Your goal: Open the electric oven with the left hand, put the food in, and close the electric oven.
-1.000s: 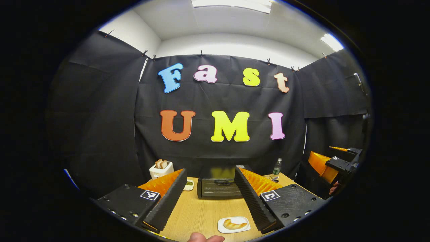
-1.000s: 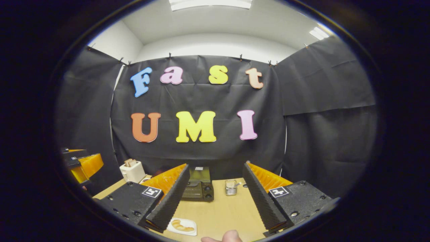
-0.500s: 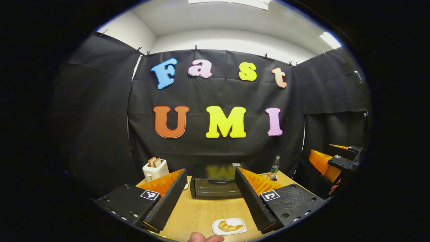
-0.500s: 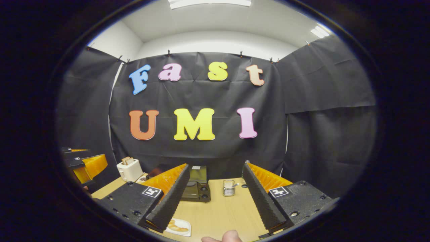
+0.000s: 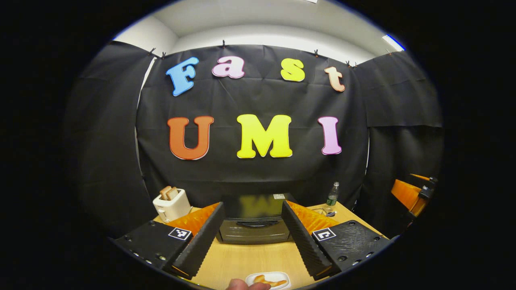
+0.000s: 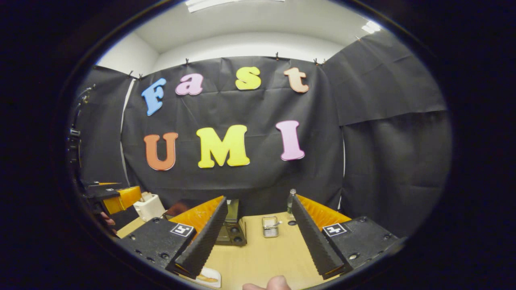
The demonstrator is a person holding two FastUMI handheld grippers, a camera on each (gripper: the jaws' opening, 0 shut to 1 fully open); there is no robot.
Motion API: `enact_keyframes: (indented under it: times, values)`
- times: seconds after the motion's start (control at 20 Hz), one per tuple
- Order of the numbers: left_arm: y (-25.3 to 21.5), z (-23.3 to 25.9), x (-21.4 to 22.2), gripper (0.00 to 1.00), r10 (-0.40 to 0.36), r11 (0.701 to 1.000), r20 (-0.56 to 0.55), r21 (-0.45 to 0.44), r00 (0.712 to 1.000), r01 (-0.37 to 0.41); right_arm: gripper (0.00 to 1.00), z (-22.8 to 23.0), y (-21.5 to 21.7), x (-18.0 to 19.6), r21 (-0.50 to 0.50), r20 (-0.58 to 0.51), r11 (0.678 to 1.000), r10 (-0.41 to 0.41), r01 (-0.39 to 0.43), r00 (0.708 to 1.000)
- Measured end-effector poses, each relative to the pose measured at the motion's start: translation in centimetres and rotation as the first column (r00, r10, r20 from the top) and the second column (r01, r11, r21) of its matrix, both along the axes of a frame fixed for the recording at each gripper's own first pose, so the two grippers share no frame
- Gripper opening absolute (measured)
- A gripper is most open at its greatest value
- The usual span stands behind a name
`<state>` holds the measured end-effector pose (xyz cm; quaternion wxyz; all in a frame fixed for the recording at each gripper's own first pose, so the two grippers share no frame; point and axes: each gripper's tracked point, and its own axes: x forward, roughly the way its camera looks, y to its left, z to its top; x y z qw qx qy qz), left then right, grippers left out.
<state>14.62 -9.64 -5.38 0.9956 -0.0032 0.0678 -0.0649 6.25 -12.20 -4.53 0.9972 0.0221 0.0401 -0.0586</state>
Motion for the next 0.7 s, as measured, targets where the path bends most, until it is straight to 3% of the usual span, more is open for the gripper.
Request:
enact_keyframes:
  times: [0.3, 0.7]
  values:
    - [-2.0, -5.6, 6.8, 0.94, 0.017, 1.000, -0.086, 0.022, 0.996, -0.015, 1.00, -3.0, -4.8, 2.2, -0.043, -0.057, 0.998, -0.050, 0.047, 0.997]
    - [-1.3, -14.7, 15.1, 0.94, 0.066, 0.997, -0.240, 0.050, 0.968, -0.056, 1.00, -5.7, -6.2, 4.9, -0.069, -0.136, 0.997, -0.044, 0.035, 0.990]
